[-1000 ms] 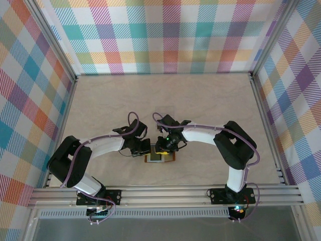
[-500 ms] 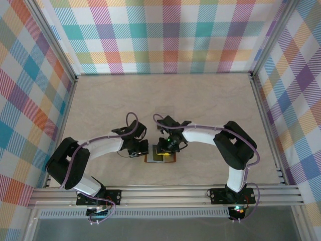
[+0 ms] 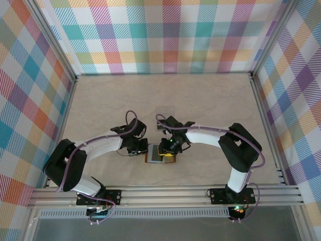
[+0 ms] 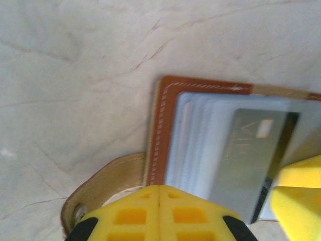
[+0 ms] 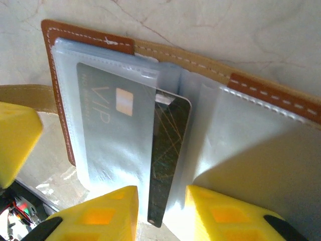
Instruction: Take the credit cards out of the card holder
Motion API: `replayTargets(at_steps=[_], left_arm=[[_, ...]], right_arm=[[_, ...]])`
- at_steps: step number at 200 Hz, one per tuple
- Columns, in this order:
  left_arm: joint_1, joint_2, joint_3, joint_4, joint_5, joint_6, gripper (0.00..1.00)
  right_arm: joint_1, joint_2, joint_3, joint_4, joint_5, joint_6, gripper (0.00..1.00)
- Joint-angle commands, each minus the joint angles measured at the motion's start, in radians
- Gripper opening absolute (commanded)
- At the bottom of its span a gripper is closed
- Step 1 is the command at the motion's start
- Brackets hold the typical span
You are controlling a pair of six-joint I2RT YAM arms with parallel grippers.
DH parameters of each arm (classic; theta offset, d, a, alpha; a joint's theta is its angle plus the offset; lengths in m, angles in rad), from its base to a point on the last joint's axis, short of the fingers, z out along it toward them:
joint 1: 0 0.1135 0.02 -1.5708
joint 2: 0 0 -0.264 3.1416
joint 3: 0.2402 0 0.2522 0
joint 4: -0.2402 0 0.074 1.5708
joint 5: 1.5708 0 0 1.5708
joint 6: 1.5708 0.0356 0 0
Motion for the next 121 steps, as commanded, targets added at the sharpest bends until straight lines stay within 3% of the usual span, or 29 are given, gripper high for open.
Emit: replayTargets(at_steps=[1, 34, 76, 121], left_arm=[[-0.01, 0.0, 0.061, -0.059, 0.002, 0.032, 0.07], [-0.017, 0.017, 0.086, -0.057, 0.02, 0.028, 0.07], [-0.025, 0.102, 0.07, 0.053, 0.133, 0.003, 0.06], [-0.028, 0.133, 0.051, -0.002, 0.067, 0.029, 0.05]], right_arm=[[-0.015, -0.026, -0.025, 0.036, -0.051, 0.007, 0.32], [-0.031, -0.02, -0.044, 0.087, -0.095, 0.019, 0.3], [-0.04, -0.001, -0.064, 0.142, -0.116, 0.036, 0.29], [-0.045, 0.022, -0.11, 0.234, -0.15, 0.066, 0.26]])
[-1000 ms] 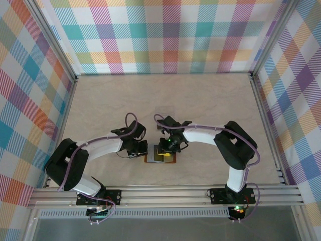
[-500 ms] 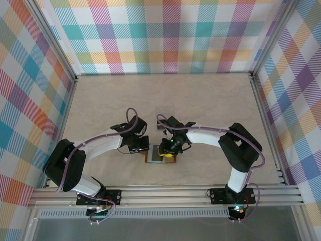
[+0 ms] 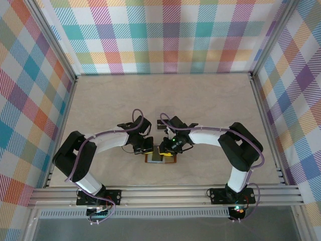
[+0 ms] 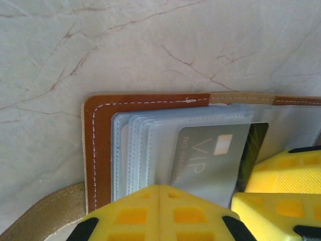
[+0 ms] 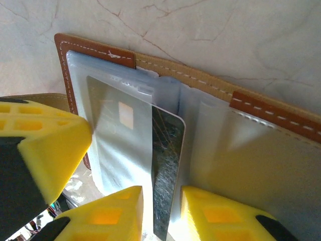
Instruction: Take the credit cards out of the card holder
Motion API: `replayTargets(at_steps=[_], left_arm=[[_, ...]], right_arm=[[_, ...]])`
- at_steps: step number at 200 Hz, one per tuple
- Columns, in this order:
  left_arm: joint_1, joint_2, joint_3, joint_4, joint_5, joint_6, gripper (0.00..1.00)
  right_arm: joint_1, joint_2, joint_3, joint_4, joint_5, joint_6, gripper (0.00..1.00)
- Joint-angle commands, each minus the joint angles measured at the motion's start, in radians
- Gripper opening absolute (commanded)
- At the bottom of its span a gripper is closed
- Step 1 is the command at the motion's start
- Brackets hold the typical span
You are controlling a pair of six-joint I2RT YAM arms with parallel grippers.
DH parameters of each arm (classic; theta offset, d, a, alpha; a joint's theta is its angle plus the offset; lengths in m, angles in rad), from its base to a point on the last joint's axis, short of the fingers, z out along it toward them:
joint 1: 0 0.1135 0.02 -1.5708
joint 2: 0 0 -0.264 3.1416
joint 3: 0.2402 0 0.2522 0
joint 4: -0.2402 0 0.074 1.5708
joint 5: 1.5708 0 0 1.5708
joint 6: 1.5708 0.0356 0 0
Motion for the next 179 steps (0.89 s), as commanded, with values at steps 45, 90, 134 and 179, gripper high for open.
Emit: replayTargets(at_steps=[45, 90, 134, 179], left_arm=[[-0.014, 0.009, -0.051, -0.054, -0.064, 0.021, 0.05], [-0.021, 0.012, -0.05, -0.061, -0.086, 0.02, 0.05], [-0.022, 0.006, -0.042, -0.089, -0.111, 0.031, 0.05], [-0.022, 0.001, -0.038, -0.095, -0.113, 0.032, 0.05]], right_arm=[[-0.014, 0.014, -0.091, 0.204, -0.095, 0.087, 0.18], [-0.024, -0.018, -0.124, 0.217, -0.085, 0.1, 0.12], [-0.05, -0.078, -0.143, 0.117, -0.029, 0.059, 0.11], [-0.054, -0.079, -0.138, 0.08, -0.017, 0.042, 0.14]])
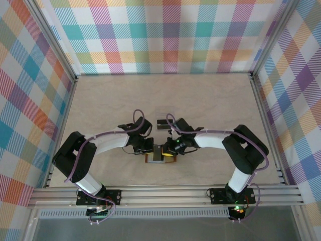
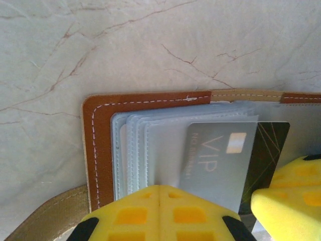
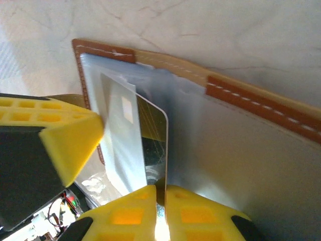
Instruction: Take the credit cards out of the card holder
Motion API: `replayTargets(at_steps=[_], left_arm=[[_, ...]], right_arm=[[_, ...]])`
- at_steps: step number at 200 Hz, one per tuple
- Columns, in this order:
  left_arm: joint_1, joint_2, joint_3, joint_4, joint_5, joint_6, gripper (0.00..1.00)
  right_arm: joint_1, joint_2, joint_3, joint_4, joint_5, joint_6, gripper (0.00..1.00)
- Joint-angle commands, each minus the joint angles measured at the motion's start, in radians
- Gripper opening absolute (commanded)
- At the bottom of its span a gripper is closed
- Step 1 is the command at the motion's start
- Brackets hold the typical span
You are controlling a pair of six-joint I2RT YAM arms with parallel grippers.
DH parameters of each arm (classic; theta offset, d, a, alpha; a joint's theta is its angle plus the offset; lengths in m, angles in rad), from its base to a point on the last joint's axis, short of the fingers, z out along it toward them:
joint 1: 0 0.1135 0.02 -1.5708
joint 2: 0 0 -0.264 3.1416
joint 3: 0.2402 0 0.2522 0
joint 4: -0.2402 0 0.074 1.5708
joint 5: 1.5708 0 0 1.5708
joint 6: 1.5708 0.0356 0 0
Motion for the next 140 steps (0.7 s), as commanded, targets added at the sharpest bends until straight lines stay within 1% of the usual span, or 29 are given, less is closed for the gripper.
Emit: replayTargets(at_steps=[1, 9, 16, 30, 55, 90, 116, 140], left_arm=[[-0.004, 0.007, -0.028, -0.104, -0.073, 0.02, 0.05], [-0.004, 0.002, -0.026, -0.107, -0.073, 0.019, 0.05], [-0.003, -0.003, -0.024, -0.107, -0.071, 0.019, 0.05], [-0.005, -0.014, -0.021, -0.11, -0.069, 0.016, 0.05], [-0.007, -0.038, -0.006, -0.123, -0.072, 0.015, 0.06], [-0.026, -0.052, 0.037, -0.098, -0.011, 0.001, 0.07], [-0.057, -0.013, 0.075, -0.081, 0.018, -0.003, 0.08], [-0.069, 0.038, 0.086, -0.067, 0.021, -0.002, 0.07]], right_arm=[[-0.01, -0.017, -0.012, -0.075, 0.03, -0.027, 0.15], [-0.012, -0.015, -0.009, -0.076, 0.028, -0.03, 0.18], [-0.011, -0.011, -0.007, -0.07, 0.024, -0.03, 0.18], [-0.013, -0.008, -0.01, -0.051, 0.011, -0.026, 0.13], [-0.012, -0.006, -0.011, -0.029, -0.002, -0.02, 0.07], [-0.012, -0.009, -0.006, -0.028, -0.007, -0.024, 0.07], [-0.012, -0.006, -0.006, -0.029, -0.008, -0.026, 0.07], [-0.013, -0.008, -0.007, -0.024, -0.014, -0.023, 0.07]])
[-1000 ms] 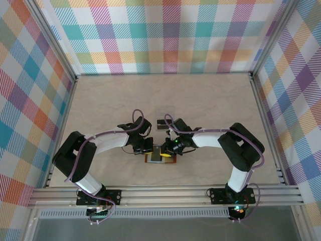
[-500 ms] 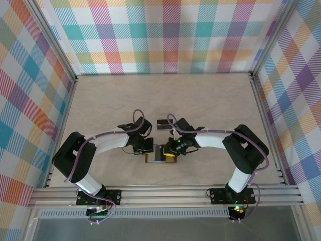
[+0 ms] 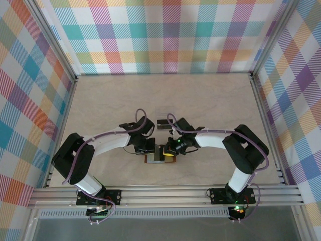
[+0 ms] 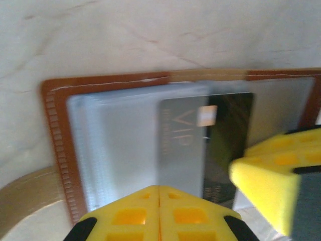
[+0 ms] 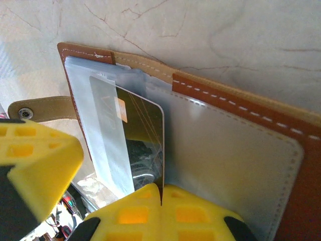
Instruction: Take the credit cards out of the card holder
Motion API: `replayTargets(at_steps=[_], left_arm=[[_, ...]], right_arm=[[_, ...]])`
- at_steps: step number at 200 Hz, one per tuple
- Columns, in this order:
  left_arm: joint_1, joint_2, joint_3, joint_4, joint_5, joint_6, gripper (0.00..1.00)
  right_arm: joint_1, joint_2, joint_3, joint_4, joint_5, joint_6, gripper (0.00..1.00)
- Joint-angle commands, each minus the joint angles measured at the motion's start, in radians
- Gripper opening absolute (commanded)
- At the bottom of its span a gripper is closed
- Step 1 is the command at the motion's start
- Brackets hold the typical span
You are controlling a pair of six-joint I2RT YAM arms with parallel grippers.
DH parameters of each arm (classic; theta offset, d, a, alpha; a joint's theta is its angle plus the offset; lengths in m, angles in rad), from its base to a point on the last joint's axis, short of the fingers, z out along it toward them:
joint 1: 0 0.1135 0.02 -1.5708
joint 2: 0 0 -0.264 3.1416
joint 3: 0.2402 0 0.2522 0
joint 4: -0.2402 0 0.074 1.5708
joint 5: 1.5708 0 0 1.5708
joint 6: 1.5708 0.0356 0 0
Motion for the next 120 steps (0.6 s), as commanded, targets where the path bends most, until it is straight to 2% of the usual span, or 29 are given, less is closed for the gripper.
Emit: replayTargets(at_steps=[1, 39, 61, 85, 120], left_arm=[[-0.017, 0.047, 0.024, 0.002, 0.022, -0.003, 0.07], [-0.019, 0.084, 0.019, -0.064, -0.066, 0.021, 0.06], [-0.02, 0.09, 0.006, -0.062, -0.071, 0.021, 0.06], [-0.02, 0.087, -0.004, -0.052, -0.063, 0.018, 0.06], [-0.019, 0.083, -0.006, -0.042, -0.054, 0.013, 0.06]], right_arm=[[-0.007, -0.007, -0.008, -0.007, -0.01, -0.005, 0.07], [-0.006, -0.016, -0.013, 0.023, -0.022, 0.006, 0.13], [-0.007, -0.001, -0.025, 0.102, -0.069, 0.042, 0.18], [-0.007, 0.021, -0.044, 0.197, -0.11, 0.088, 0.18], [-0.007, 0.055, -0.05, 0.239, -0.121, 0.107, 0.17]])
